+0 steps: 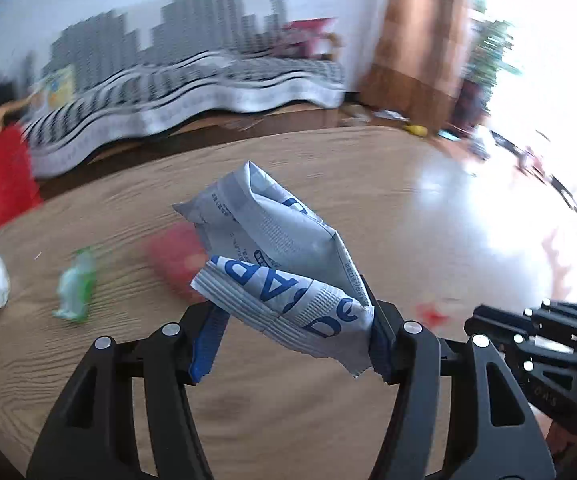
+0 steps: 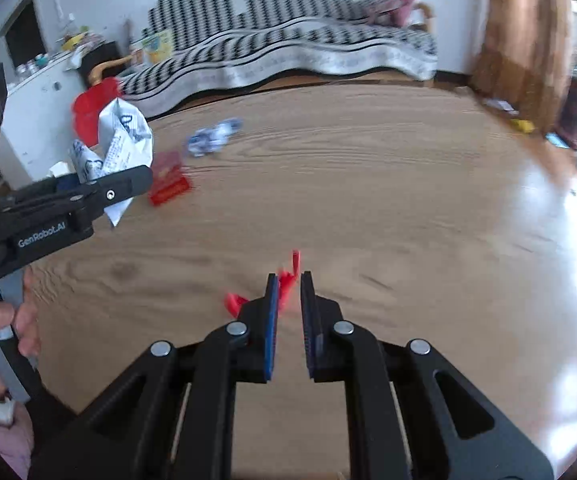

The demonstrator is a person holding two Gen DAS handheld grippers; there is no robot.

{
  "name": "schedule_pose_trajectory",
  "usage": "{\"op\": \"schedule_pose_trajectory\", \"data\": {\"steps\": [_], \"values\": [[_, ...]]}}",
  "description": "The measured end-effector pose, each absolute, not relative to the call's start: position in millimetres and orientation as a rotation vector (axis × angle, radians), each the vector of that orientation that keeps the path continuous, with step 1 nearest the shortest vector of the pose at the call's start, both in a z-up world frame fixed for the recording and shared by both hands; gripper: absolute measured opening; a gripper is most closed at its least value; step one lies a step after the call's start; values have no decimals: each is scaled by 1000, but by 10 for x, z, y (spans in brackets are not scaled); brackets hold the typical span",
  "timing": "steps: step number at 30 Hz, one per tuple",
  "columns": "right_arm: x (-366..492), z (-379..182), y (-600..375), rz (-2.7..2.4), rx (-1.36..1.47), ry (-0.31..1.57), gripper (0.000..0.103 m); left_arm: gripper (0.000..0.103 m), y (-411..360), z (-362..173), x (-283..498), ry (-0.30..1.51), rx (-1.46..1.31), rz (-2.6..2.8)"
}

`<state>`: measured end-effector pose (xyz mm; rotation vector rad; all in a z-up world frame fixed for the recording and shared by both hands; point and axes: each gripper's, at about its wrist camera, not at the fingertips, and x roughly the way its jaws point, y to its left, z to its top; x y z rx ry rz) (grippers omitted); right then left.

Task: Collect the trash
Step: 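Carry the printed bag and red piece to the bin and open both tools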

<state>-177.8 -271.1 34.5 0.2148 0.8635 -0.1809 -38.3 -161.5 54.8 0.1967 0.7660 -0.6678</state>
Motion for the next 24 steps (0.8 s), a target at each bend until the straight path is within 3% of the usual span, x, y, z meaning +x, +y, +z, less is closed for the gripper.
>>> {"op": "schedule_pose_trajectory", "data": {"steps": [8, 14, 15, 16, 17, 19, 24], "values": [[-3314, 293, -3518, -371, 339, 841, 12, 59, -2643, 645, -1734, 785, 296, -978], [-3637, 11, -3615, -327, 482, 802, 13, 59, -2461, 688, -1740, 773, 298, -888], [-3563, 2, -3559, -308, 472, 803, 25, 59, -2349, 697, -1653, 772, 287, -850], [-3460, 5, -3487, -284, 459, 802, 66, 59, -2179, 693, -1544, 773, 269, -805], [-3350, 18, -3417, -266, 446, 791, 89, 59, -1997, 680, -1420, 780, 247, -762], [-3086, 130, -3225, -233, 396, 737, 96, 59, -1661, 636, -1191, 797, 200, -682], [-2299, 190, -2851, -170, 293, 745, 95, 60, -1127, 513, -866, 822, 133, -579]]}}
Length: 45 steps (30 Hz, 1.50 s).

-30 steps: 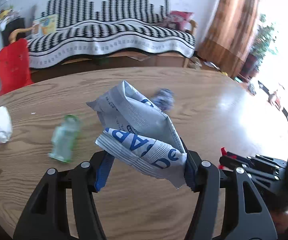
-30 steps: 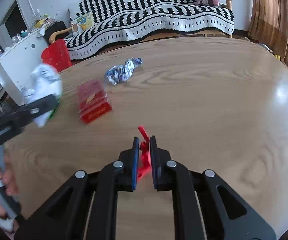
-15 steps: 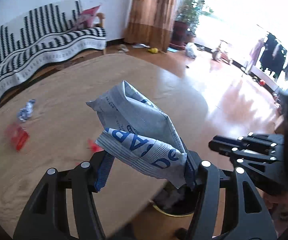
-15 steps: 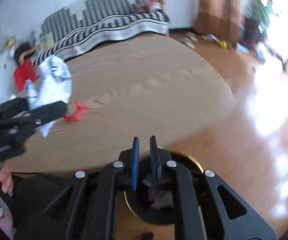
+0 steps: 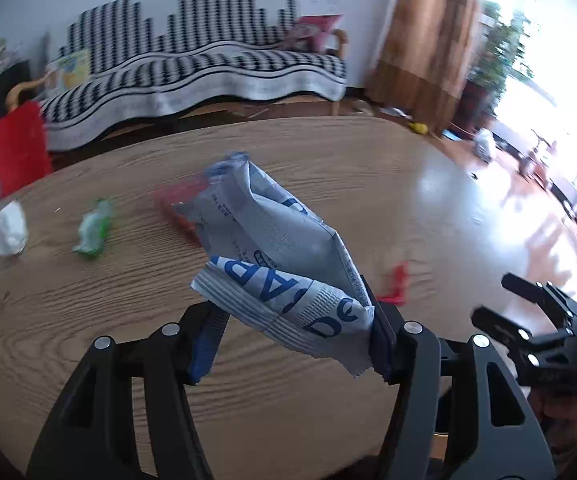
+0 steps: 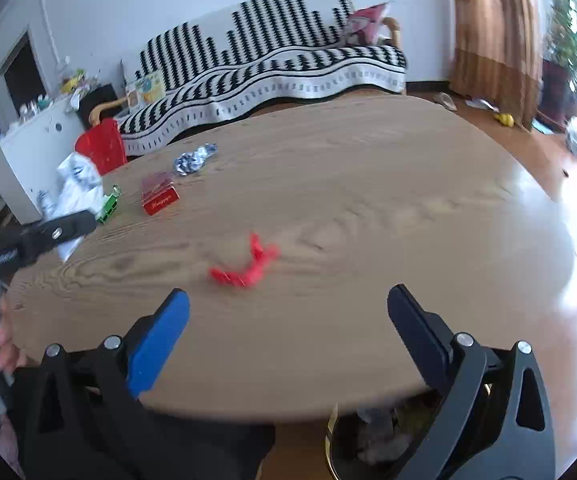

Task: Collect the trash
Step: 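Carry the printed bag and red piece to the bin and open both tools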

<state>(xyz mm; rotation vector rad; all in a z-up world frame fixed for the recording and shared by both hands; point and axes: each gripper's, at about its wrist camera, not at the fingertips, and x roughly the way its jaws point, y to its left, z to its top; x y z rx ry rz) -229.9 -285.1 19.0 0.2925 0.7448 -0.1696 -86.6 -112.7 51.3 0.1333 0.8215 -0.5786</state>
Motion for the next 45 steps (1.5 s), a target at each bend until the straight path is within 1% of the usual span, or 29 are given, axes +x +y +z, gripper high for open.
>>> {"op": "schedule_pose_trajectory", "data": {"steps": [2, 4, 5, 8, 9, 10, 11, 16, 21, 25, 28, 31, 35, 40, 45], "values": [[-1997, 104, -2802, -158, 309, 783, 85, 60, -1061, 444, -759, 839, 126, -571], [-1759, -1, -2795, -161, 334, 826, 70, 60, -1032, 388, -703, 852, 130, -568], [-1654, -72, -2797, -169, 342, 849, 67, 60, -1028, 349, -674, 860, 131, -570], [-1482, -162, -2788, -209, 303, 864, 51, 60, -1018, 292, -665, 874, 132, -576], [-1449, -175, -2767, -227, 270, 873, 37, 60, -1036, 282, -647, 878, 135, -578], [-1431, -171, -2740, -235, 234, 878, 18, 60, -1054, 274, -651, 881, 141, -581], [-1423, -178, -2753, -231, 232, 880, 13, 60, -1062, 271, -660, 881, 145, -581], [-1612, -176, -2848, -184, 293, 866, 11, 60, -1224, 353, -750, 868, 172, -596], [-2028, 2, -3035, -205, 314, 820, 11, 60, -1660, 480, -1173, 829, 263, -667], [-2659, 190, -3280, -256, 316, 786, 11, 60, -2076, 511, -1542, 823, 320, -755], [-3132, 168, -3447, -292, 351, 800, 11, 60, -2453, 433, -1862, 843, 363, -841], [-3622, 23, -3567, -338, 363, 848, 11, 60, -2874, 270, -2205, 879, 425, -920], [-4064, -396, -3691, -369, 415, 938, 11, 60, -3341, -8, -2625, 919, 505, -1001], [-4263, -872, -3800, -369, 491, 999, 11, 60, -3680, -445, -3034, 987, 618, -1058], [-4274, -1233, -3903, -353, 551, 1055, 11, 60, -3719, -814, -2992, 1077, 652, -1030]]}}
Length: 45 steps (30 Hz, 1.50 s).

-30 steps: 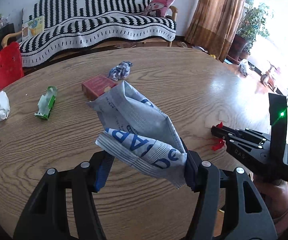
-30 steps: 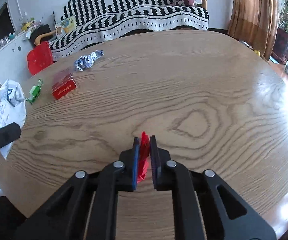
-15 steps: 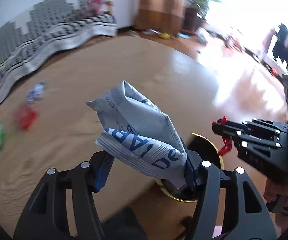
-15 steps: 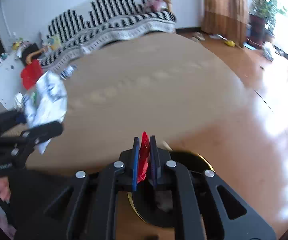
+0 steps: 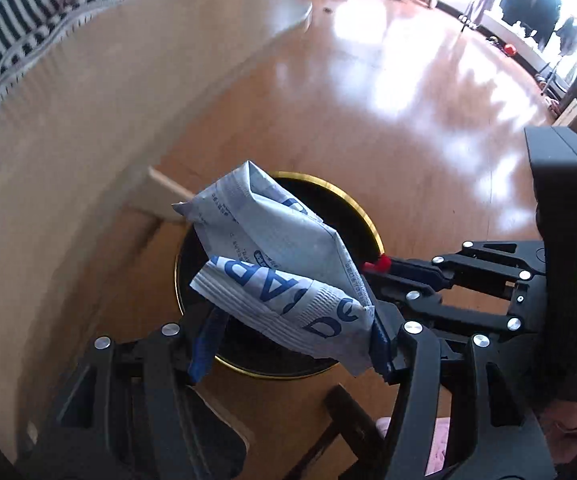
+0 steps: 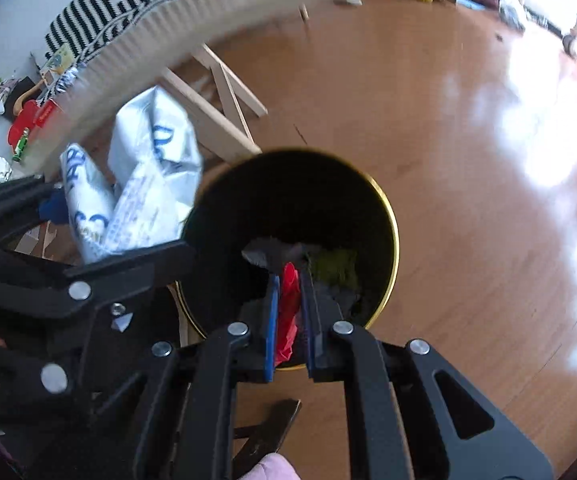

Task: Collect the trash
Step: 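Carry the printed bag and red piece to the bin and open both tools, then return both tools to the table toward the green tray and red box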

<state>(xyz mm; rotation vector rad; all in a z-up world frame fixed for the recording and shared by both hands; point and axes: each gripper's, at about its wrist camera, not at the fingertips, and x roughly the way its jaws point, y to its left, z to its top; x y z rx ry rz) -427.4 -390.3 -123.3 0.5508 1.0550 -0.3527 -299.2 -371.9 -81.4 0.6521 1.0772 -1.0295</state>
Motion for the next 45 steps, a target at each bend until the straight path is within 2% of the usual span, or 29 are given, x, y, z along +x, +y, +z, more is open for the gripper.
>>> {"op": "schedule_pose_trajectory", "data": {"steps": [5, 18, 19, 21, 22, 23, 24, 25, 30, 36, 41, 45], "values": [[-4225, -1411, -3905, -333, 579, 1084, 11, 60, -3728, -933, -2889, 1115, 654, -1011], [-4168, -1423, -3915, -336, 572, 1096, 11, 60, -3685, -930, -2890, 1115, 624, -1019], [-4173, -1411, -3907, -336, 570, 1093, 11, 61, -3676, -922, -2887, 1115, 616, -1028], [-4182, -1394, -3884, -338, 556, 1093, 11, 68, -3667, -891, -2889, 1104, 609, -1046], [-4181, -1389, -3870, -338, 546, 1095, 19, 81, -3646, -865, -2869, 1093, 611, -1051], [-4171, -1380, -3855, -347, 528, 1110, 32, 91, -3642, -824, -2880, 1064, 614, -1053], [-4176, -1369, -3848, -354, 516, 1114, 77, 92, -3634, -778, -2887, 1028, 623, -1044], [-4203, -1338, -3843, -361, 505, 1094, 97, 93, -3633, -745, -2895, 1011, 625, -1045], [-4258, -1158, -3817, -384, 432, 1028, 97, 94, -3556, -508, -2845, 961, 592, -1042], [-4205, -861, -3842, -409, 368, 864, 97, 97, -3215, 156, -2555, 837, 490, -1016], [-3740, -487, -3701, -349, 348, 795, 97, 97, -2457, 612, -1905, 778, 354, -882], [-3220, -195, -3385, -239, 336, 737, 97, 97, -1563, 666, -1171, 806, 261, -618]]}}
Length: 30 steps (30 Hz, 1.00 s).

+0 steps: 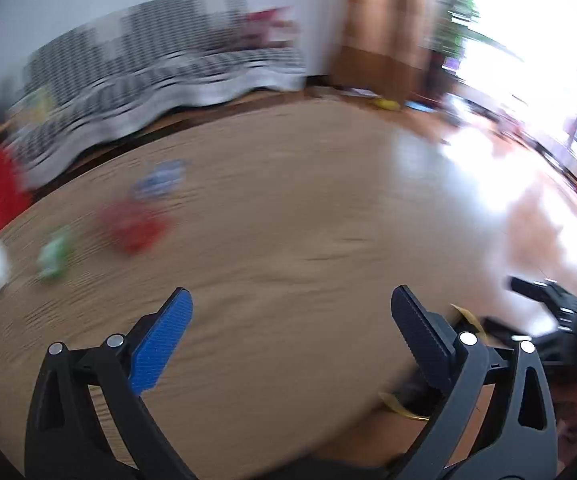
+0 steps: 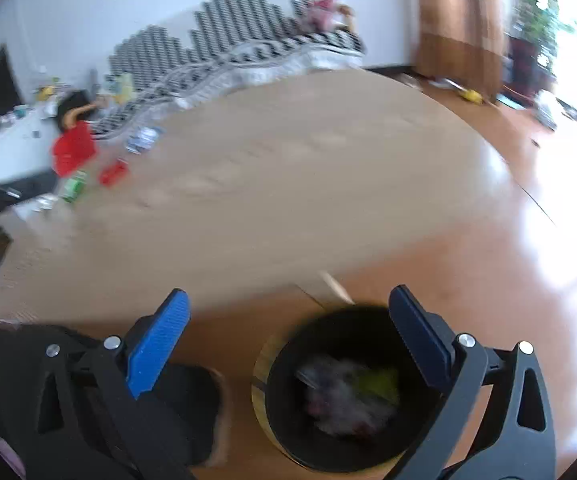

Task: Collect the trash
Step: 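Return both tools to the table toward the green tray and red box, then grasp the green plastic tray with the left tool while the right tool grasps the red cigarette box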

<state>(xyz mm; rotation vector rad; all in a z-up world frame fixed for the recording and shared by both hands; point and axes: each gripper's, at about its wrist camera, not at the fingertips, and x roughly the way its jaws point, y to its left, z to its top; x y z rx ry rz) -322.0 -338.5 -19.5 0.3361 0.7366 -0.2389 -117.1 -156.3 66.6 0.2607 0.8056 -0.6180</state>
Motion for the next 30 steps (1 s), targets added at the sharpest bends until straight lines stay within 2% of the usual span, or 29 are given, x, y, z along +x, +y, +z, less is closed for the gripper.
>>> {"op": "schedule_pose_trajectory", "data": {"steps": [6, 17, 24, 30], "values": [[-2240, 6, -2755, -99, 246, 762, 97, 97, -776, 398, -578, 906, 262, -439], [-492, 353, -1699, 16, 23, 806, 97, 97, -228, 77, 384, 955, 200, -347], [302, -49, -1230, 111, -110, 966, 97, 97, -186, -106, 1050, 972, 220, -344], [682, -324, -1058, 164, -87, 1032, 97, 97, -194, -262, 1296, 1019, 206, -360]]}}
